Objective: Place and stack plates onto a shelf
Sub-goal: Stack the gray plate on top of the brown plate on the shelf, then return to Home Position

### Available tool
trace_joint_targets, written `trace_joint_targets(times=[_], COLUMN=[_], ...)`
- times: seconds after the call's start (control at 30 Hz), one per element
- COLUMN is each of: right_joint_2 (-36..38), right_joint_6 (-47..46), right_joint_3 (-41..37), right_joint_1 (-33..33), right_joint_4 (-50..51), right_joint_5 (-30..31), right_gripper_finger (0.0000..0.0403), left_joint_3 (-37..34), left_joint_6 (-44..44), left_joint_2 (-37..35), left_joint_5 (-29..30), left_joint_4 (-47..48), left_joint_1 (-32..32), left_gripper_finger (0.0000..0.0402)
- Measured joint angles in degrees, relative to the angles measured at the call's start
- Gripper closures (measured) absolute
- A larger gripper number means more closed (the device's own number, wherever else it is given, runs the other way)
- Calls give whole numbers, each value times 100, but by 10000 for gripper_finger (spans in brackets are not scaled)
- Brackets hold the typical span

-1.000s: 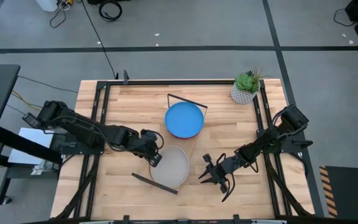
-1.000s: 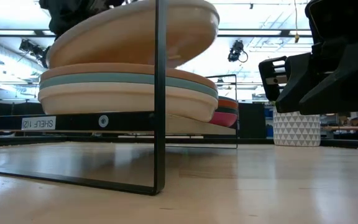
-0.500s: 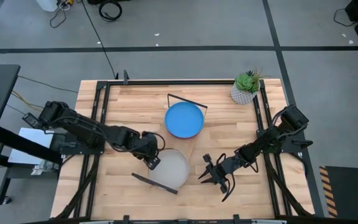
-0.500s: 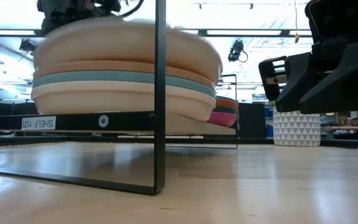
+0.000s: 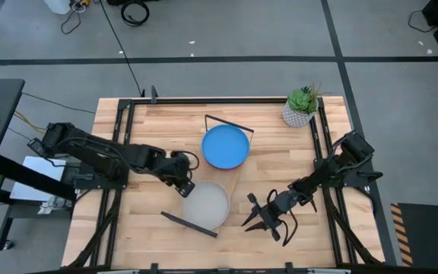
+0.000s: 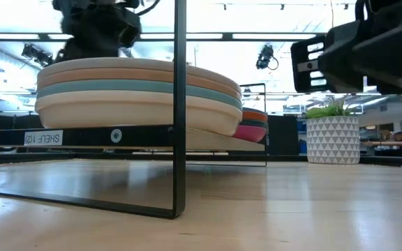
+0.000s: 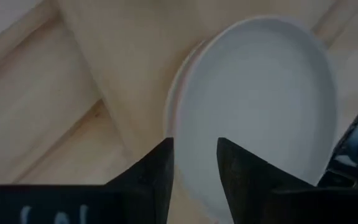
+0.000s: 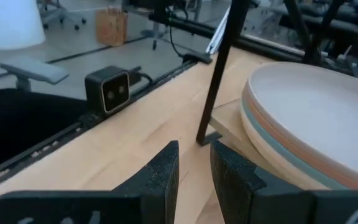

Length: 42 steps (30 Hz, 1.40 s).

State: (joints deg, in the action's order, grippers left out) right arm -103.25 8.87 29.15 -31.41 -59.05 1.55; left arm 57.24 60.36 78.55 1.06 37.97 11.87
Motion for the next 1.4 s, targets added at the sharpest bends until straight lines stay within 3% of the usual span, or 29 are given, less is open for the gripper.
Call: trace_joint_targets(times=[0.5, 0.8, 0.93, 1.13, 1.4], right_joint_2=[-753, -936, -644, 671, 1796], right_joint_6=[76, 223, 347, 191, -267], right_joint_3=[476, 705, 473, -569, -1949], right_joint_1=[445, 817, 842, 887, 832], right_joint_4=[-374, -388, -328, -354, -1206], right_joint_5=[348, 41, -12, 185, 973], right_gripper_finger=[305, 305, 305, 314, 333], left_joint_3=[-14, -12, -11, -26, -45], left_joint_6=[-255, -296, -696, -1984, -3490], left_joint_2=[-211, -206, -206, -209, -348], left_joint_5=[221, 285, 515, 1673, 2106], left_joint_4=[-583, -821, -925, -1021, -1282], left_joint_1=[147, 191, 280, 490, 497], left_gripper_finger=[274, 274, 274, 278, 311])
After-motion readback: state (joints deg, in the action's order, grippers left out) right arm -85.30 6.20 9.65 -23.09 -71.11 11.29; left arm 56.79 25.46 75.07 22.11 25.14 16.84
